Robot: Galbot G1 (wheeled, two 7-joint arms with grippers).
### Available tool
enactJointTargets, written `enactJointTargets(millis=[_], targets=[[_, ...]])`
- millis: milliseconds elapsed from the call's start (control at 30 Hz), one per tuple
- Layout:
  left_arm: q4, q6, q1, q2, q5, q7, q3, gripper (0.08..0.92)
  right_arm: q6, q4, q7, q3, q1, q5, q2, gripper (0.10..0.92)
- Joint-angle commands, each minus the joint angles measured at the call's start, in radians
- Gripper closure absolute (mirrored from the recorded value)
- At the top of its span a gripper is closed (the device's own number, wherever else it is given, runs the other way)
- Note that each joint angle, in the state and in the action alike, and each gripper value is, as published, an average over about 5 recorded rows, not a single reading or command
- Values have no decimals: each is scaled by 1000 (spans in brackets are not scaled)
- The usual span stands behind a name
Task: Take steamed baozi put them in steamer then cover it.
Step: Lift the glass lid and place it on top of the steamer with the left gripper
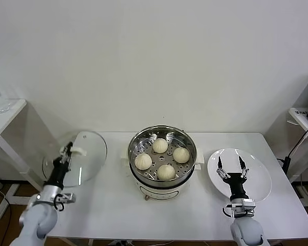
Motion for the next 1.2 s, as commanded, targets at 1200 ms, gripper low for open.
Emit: enactJointTargets(millis=[1200], targets=[[-168, 543, -288, -341, 388, 542, 690, 813, -26, -29, -5, 20, 25, -20, 26, 203]])
